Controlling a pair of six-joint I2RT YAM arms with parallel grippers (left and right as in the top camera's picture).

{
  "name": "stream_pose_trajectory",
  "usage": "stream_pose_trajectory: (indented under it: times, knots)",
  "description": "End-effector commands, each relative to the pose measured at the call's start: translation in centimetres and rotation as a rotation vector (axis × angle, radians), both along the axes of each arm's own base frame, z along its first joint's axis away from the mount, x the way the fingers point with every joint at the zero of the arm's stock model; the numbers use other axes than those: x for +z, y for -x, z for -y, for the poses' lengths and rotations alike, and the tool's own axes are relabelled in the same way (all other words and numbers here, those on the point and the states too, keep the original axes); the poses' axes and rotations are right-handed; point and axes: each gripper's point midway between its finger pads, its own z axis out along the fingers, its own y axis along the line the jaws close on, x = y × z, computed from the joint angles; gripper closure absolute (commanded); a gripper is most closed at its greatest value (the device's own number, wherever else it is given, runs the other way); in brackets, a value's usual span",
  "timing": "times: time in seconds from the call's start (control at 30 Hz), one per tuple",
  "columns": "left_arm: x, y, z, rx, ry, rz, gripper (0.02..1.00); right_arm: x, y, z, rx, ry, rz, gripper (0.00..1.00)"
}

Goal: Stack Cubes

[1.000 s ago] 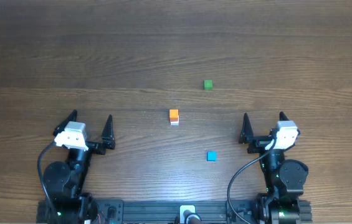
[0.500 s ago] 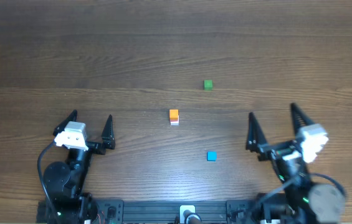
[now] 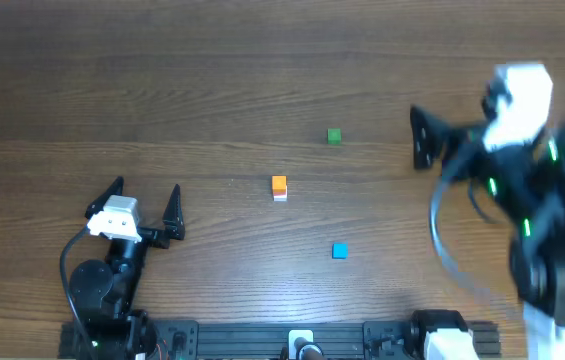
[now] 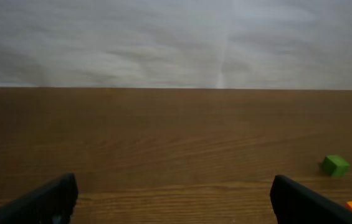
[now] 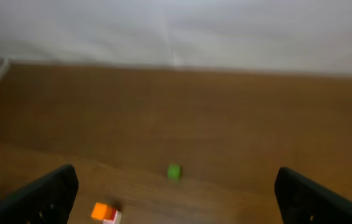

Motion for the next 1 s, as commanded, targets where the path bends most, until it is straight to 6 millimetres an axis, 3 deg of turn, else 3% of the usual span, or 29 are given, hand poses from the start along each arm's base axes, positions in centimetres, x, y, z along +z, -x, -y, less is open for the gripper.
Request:
stream_pose_trajectory:
  times: [0.03, 0.2, 0.37, 0.5, 0.7, 1.0]
  knots:
    - [0.0, 0.0, 0.0, -0.005, -0.013, 0.006, 0.018, -4.4, -3.8, -2.8, 0.087, 0.03, -0.18, 0.007]
    - [0.0, 0.0, 0.0, -0.005, -0.013, 0.006, 0.018, -12.5, -7.3, -6.9, 0.089, 0.165, -0.393, 0.009]
    - [0.0, 0.0, 0.0, -0.005, -0.013, 0.006, 0.018, -19.5, -8.9, -10.7, 0.04, 0.221, -0.548, 0.009]
    - [0.0, 0.0, 0.0, -0.005, -0.013, 0.006, 0.018, -24.1, -9.4, -12.2, -0.011, 0.201, -0.657, 0.009]
    - [0.0, 0.0, 0.0, -0.005, -0.014, 0.006, 0.018, -28.3, -10.2, -11.6, -0.085, 0.214, -0.738, 0.009]
    - [0.0, 0.0, 0.0, -0.005, -0.013, 0.006, 0.018, -30.5, -10.9, -9.0, -0.209, 0.193, -0.795, 0.009]
